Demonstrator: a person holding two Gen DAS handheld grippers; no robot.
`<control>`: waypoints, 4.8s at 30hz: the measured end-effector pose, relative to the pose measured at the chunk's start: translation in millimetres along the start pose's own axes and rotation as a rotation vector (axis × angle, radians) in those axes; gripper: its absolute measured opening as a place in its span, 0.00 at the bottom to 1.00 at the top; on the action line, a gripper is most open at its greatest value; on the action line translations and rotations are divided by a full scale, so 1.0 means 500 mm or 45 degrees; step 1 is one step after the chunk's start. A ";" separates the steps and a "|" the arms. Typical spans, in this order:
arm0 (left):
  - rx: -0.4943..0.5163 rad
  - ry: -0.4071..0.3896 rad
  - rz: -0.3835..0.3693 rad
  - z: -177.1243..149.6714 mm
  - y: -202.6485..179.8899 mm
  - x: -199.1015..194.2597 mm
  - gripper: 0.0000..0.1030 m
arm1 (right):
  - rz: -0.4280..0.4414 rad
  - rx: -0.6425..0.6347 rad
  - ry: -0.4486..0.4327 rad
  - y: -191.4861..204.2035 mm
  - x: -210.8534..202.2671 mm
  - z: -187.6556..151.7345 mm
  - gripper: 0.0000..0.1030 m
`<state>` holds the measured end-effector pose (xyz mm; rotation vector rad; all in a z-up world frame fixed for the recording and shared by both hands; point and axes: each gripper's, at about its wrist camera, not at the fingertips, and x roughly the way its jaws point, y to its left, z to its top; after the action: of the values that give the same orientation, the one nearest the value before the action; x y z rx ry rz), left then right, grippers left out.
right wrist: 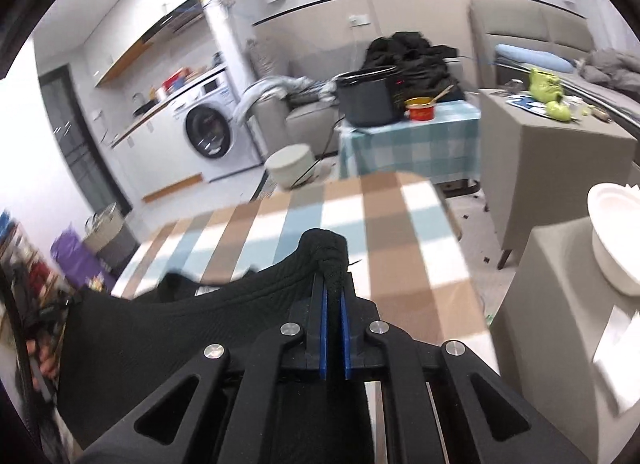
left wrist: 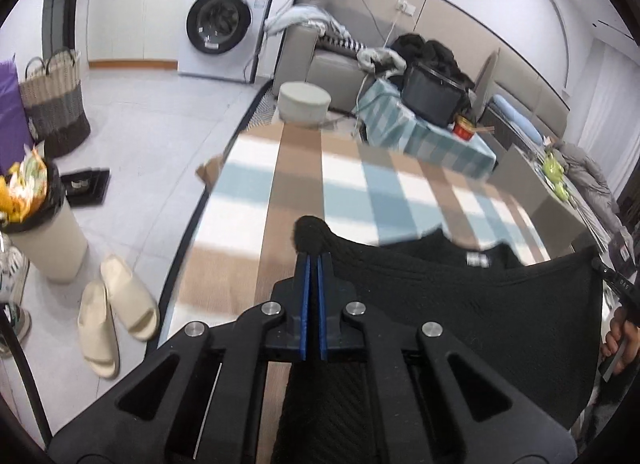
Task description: Fold small clothes
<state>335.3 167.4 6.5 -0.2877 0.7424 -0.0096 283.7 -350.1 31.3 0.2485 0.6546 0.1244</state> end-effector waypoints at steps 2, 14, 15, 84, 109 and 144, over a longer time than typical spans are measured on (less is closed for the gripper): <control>0.004 -0.032 0.030 0.030 -0.013 0.016 0.02 | -0.064 0.046 0.000 -0.010 0.026 0.027 0.06; -0.013 0.062 0.082 -0.050 -0.014 -0.006 0.50 | -0.102 0.055 0.207 -0.008 -0.002 -0.052 0.36; 0.002 0.074 0.067 -0.068 -0.023 -0.019 0.50 | -0.094 0.044 0.224 0.002 -0.011 -0.067 0.43; 0.617 0.331 -0.167 -0.500 -0.403 -0.143 0.74 | -0.158 -0.409 0.396 0.149 -0.168 -0.425 0.79; 0.518 0.360 -0.187 -0.381 -0.424 -0.044 0.74 | -0.126 -0.284 0.347 0.191 -0.128 -0.347 0.77; -0.123 0.210 0.199 -0.474 -0.017 -0.307 0.78 | -0.024 -0.557 0.484 0.343 -0.048 -0.424 0.81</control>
<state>64.5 115.7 -55.1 -0.3228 0.9296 0.1525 128.1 -149.4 -70.8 -0.2091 0.9867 0.2968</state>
